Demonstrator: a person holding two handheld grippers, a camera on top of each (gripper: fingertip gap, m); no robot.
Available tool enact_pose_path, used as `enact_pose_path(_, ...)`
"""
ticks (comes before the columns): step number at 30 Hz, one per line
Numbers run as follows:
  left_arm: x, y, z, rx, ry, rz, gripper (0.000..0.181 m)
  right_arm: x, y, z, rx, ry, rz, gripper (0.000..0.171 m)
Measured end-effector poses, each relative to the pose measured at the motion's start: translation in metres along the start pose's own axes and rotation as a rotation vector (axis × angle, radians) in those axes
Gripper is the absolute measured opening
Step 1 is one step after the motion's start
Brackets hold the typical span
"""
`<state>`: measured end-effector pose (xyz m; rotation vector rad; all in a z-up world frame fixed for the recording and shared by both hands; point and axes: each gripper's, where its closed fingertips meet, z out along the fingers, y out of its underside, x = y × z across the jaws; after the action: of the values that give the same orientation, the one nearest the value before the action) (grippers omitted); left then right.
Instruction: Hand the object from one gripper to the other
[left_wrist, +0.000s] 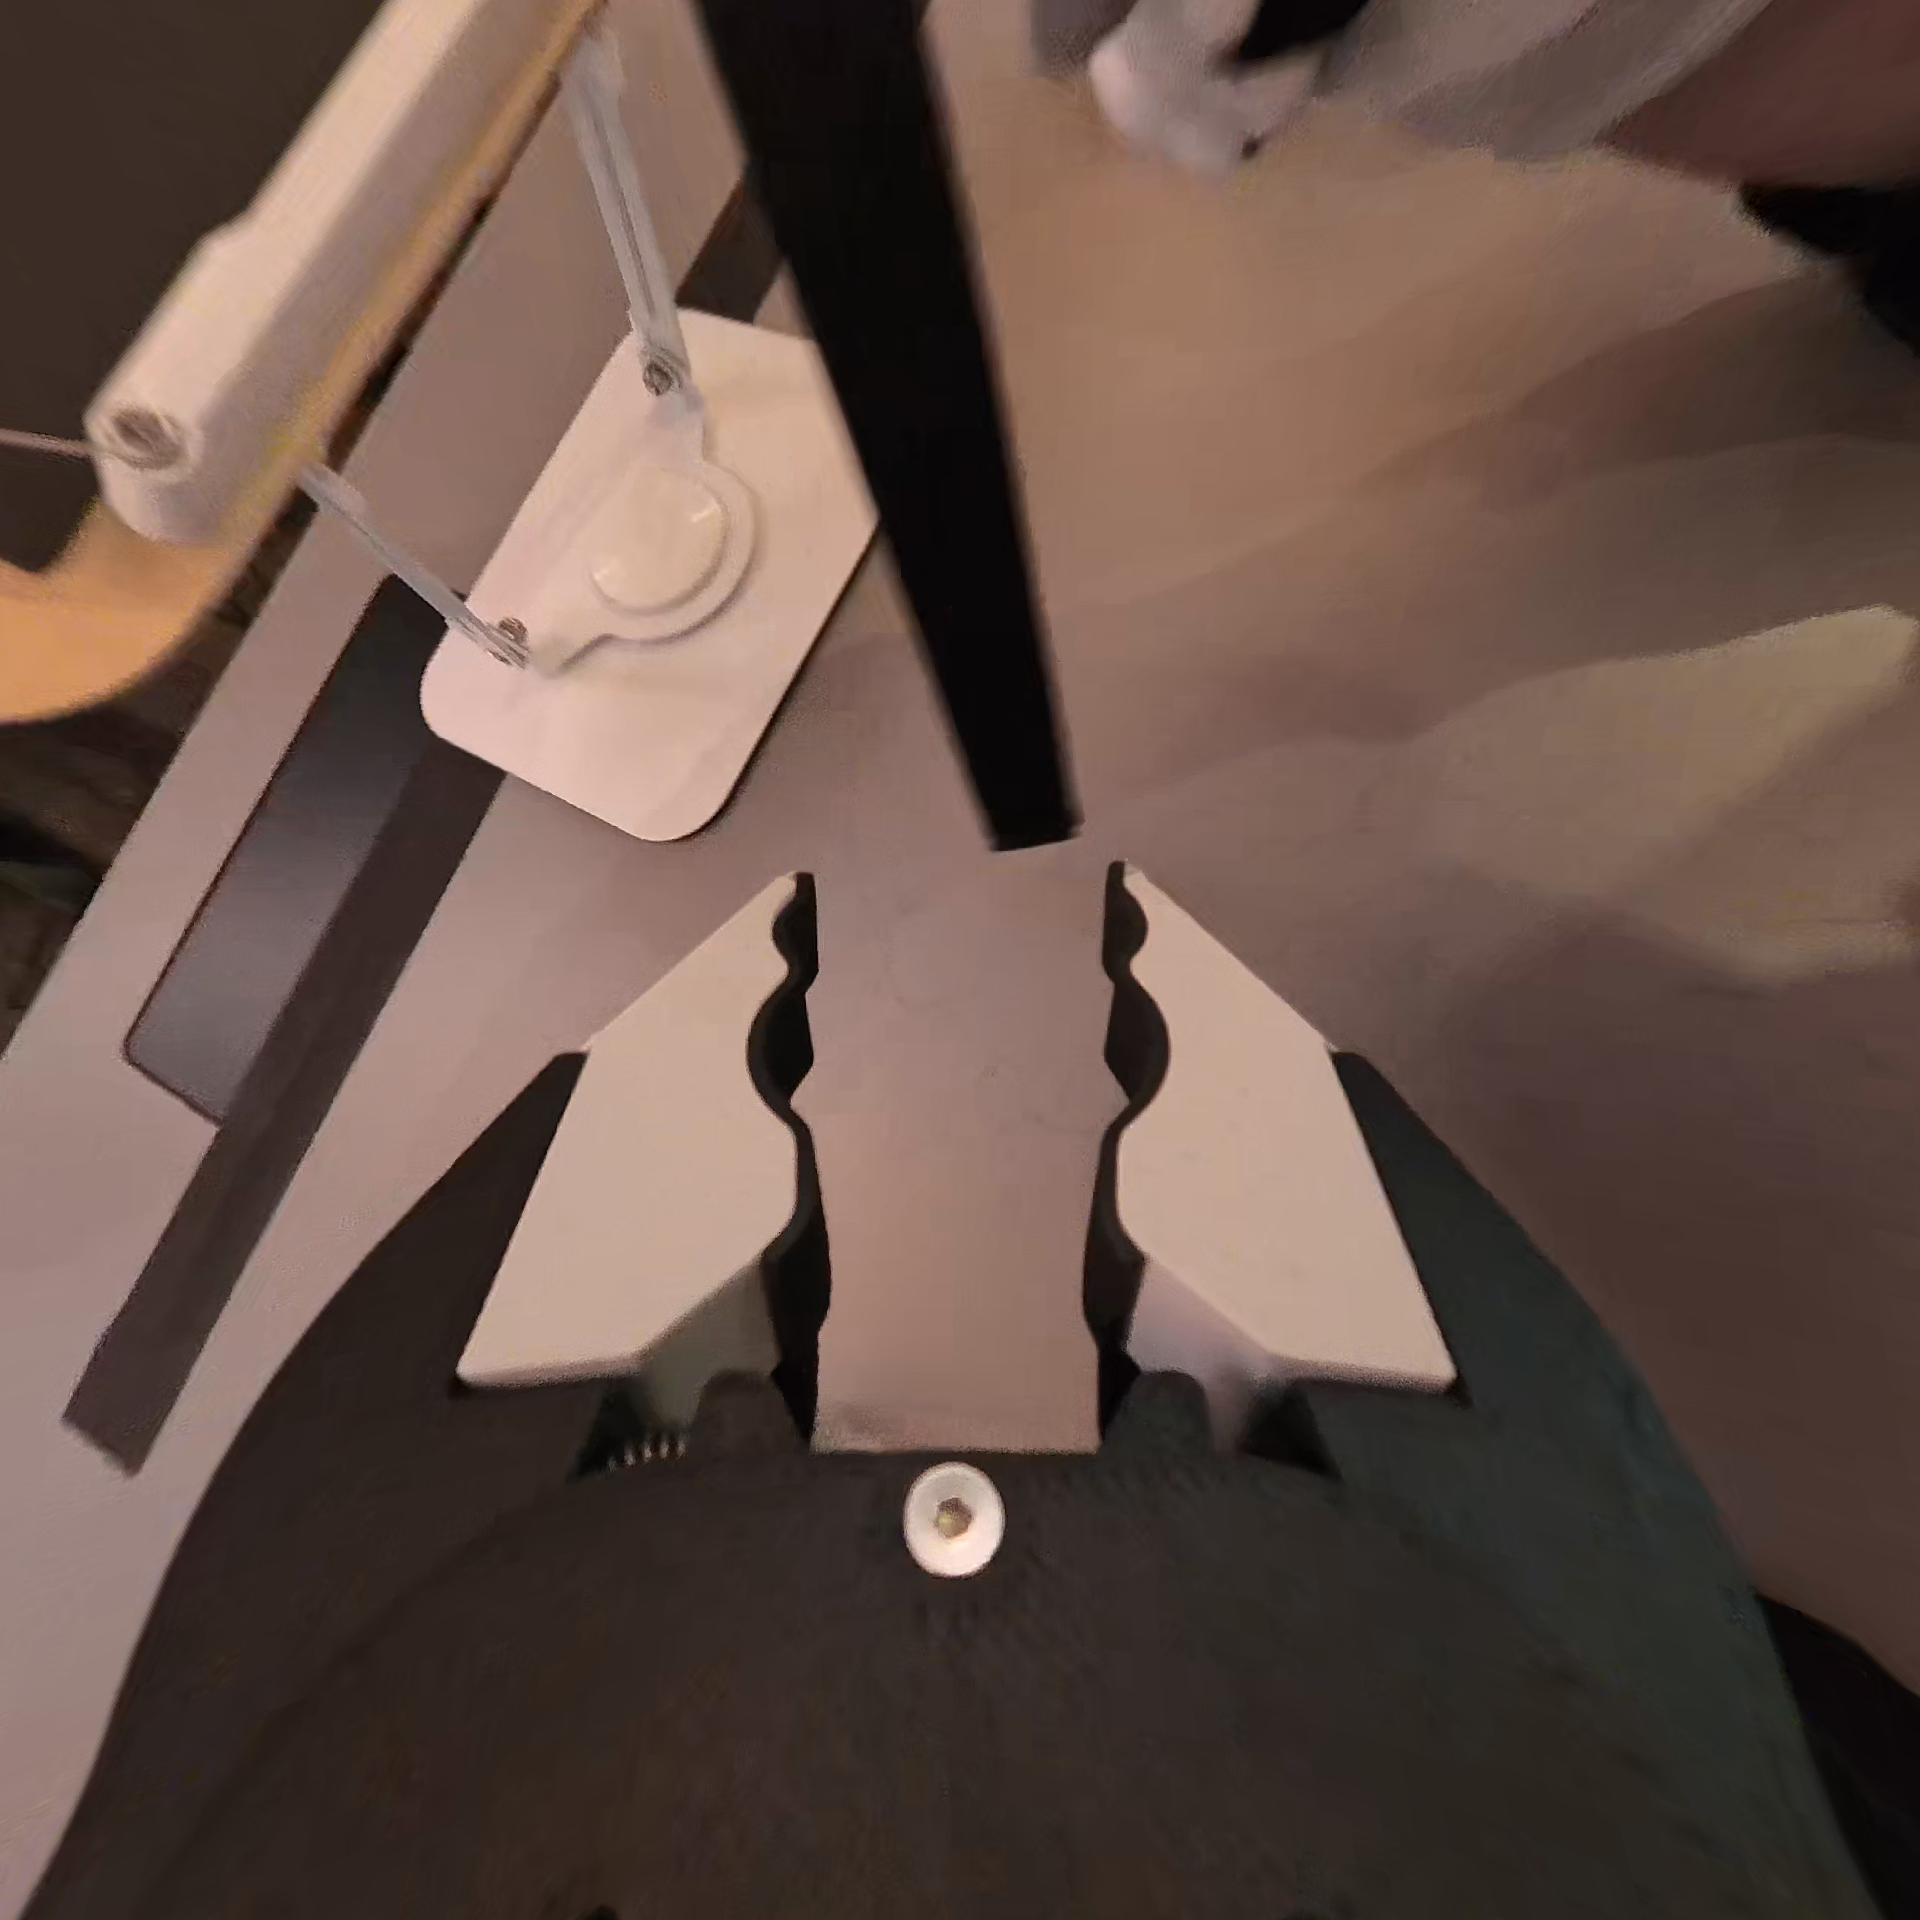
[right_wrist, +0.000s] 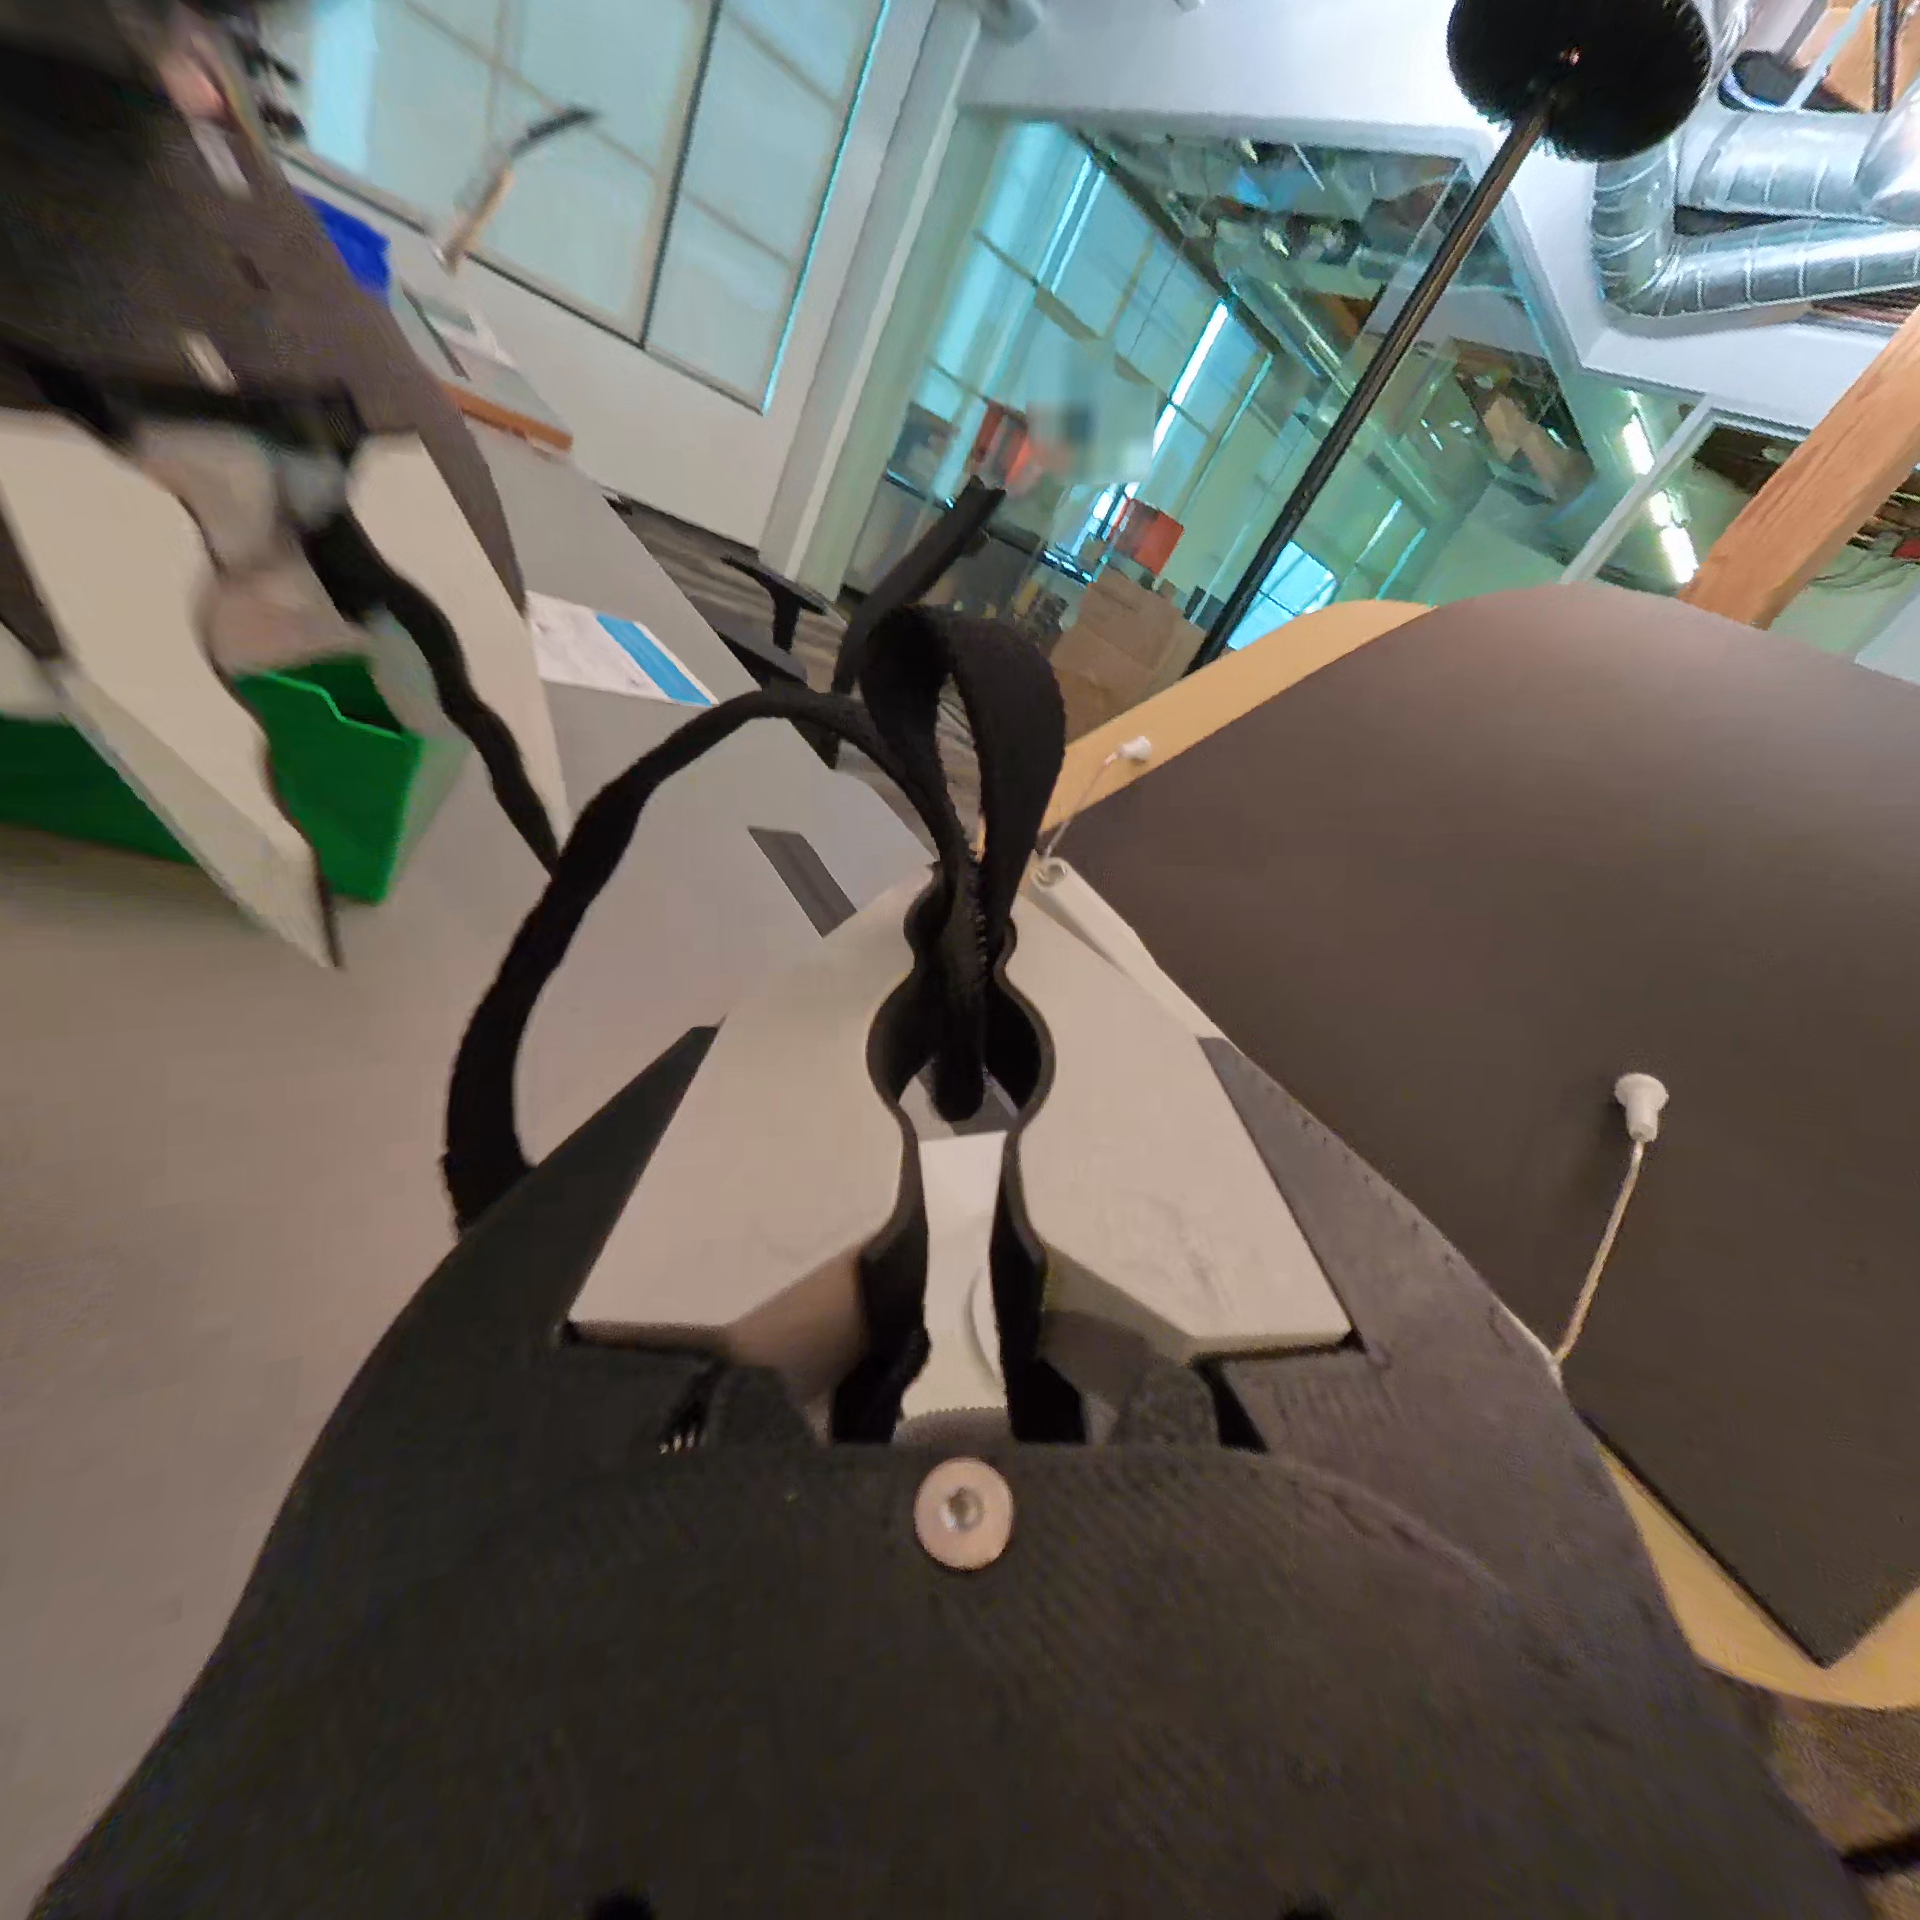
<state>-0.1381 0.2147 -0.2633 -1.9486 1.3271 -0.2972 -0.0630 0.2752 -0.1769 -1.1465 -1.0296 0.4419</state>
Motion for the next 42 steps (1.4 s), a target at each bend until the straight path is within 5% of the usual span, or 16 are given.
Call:
enact_pose_path(3, 0.01, 0.011, 0.028, 0.057, 0.101, 0.022, 0.054, -0.005, -0.012, -0.002, 0.054, -0.046, 0.073, 0.0)
enact_pose_path(9, 0.073, -0.033, 0.033, 0.338, 0.433, 0.011, 0.038, -0.007, -0.028, -0.006, 0.107, -0.083, 0.148, 0.0)
enact_pose_path(25, 0.077, -0.071, 0.017, 0.482, 0.038, 0.328, 0.017, -0.012, -0.014, 0.0, 0.074, -0.126, 0.231, 0.0)
enact_pose_path(30, 0.092, -0.095, -0.004, 0.619, 0.161, 0.175, 0.001, -0.011, -0.007, 0.002, 0.055, -0.127, 0.24, 0.0)
enact_pose_path(42, 0.015, -0.118, -0.057, 0.751, -0.161, 0.092, 0.0, -0.049, 0.011, 0.009, -0.028, -0.293, 0.206, 0.0)
